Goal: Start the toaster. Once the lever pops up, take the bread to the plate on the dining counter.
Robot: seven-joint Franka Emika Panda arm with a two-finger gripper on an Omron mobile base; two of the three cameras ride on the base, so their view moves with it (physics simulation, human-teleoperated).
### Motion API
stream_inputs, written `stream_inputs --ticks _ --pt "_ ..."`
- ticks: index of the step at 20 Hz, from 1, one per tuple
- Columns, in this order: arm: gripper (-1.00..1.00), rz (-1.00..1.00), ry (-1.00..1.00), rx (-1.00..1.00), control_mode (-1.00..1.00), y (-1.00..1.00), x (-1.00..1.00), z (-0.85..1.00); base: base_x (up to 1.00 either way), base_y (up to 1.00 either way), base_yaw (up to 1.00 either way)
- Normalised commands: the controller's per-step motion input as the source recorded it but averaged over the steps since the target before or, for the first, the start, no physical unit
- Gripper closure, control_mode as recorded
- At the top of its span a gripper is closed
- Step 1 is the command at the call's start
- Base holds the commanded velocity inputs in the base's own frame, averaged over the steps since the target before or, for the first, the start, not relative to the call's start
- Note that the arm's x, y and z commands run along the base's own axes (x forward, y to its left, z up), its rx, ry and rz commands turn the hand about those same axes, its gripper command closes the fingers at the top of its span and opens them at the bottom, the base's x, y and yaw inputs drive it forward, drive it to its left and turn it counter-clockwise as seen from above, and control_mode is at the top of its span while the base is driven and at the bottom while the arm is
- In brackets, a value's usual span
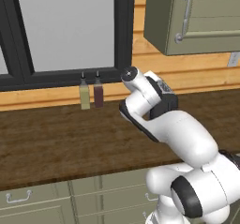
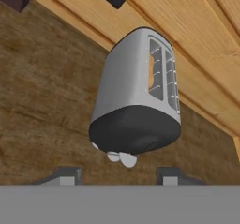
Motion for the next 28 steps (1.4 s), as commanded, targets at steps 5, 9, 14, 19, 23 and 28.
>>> stream_inputs --ticks 5,9,14,19,23,28 --pt "-1.0 0.0 0.0 0.0 -1.0 0.0 0.0 0.0 0.0 0.0 0.0" --pt "-1.0 0.0 0.0 0.0 -1.0 0.0 0.0 0.0 0.0 0.0 0.0" --pt "-1.0 0.0 0.0 0.0 -1.0 0.0 0.0 0.0 0.0 0.0 0.0" --pt "-1.0 0.0 0.0 0.0 -1.0 0.0 0.0 0.0 0.0 0.0 0.0" --pt "-1.0 0.0 0.0 0.0 -1.0 0.0 0.0 0.0 0.0 0.0 0.0" --pt "-1.0 0.0 0.0 0.0 -1.0 0.0 0.0 0.0 0.0 0.0 0.0"
